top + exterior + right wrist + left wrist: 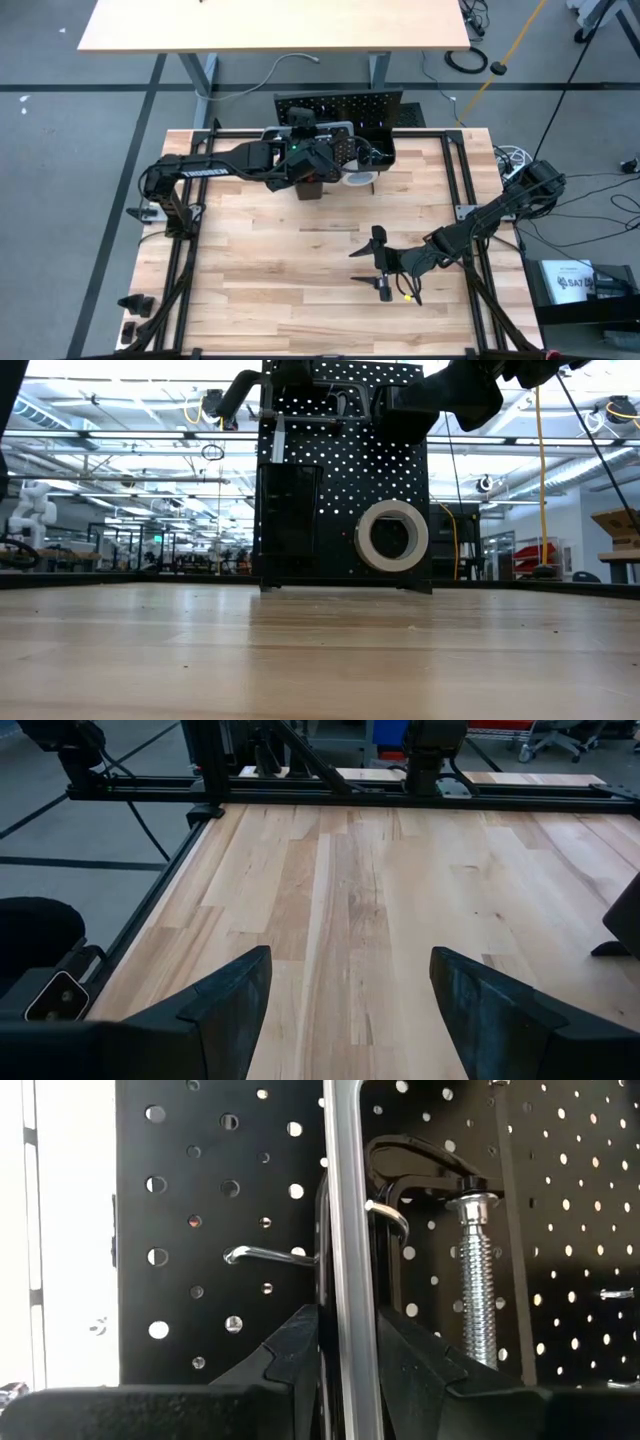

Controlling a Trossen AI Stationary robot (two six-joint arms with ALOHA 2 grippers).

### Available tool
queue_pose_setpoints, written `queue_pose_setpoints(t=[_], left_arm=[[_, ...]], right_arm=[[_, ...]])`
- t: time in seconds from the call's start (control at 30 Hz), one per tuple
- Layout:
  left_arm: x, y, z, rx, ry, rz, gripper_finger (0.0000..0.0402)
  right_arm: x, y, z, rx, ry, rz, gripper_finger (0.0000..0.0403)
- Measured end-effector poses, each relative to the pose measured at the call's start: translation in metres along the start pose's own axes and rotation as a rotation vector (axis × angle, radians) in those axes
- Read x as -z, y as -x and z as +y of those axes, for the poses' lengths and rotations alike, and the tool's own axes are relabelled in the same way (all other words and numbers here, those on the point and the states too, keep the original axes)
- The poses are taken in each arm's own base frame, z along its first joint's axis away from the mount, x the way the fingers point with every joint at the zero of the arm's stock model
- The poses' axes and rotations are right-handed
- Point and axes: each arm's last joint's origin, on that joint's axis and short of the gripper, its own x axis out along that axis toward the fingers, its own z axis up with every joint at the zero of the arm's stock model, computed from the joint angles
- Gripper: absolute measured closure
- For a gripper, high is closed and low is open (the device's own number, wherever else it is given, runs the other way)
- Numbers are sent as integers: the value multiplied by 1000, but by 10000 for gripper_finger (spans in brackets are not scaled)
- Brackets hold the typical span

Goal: Hang tools onto peg board
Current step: Hang the hacksaw on the pegboard

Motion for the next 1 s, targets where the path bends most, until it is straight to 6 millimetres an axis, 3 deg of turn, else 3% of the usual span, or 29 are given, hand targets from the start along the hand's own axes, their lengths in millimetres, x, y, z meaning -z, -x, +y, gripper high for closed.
queue_pose_setpoints(t=[1.0], left_arm=[[0,8,-6,44,-84,-20,303]], right_arm=[[0,0,0,0,-1,0,135]])
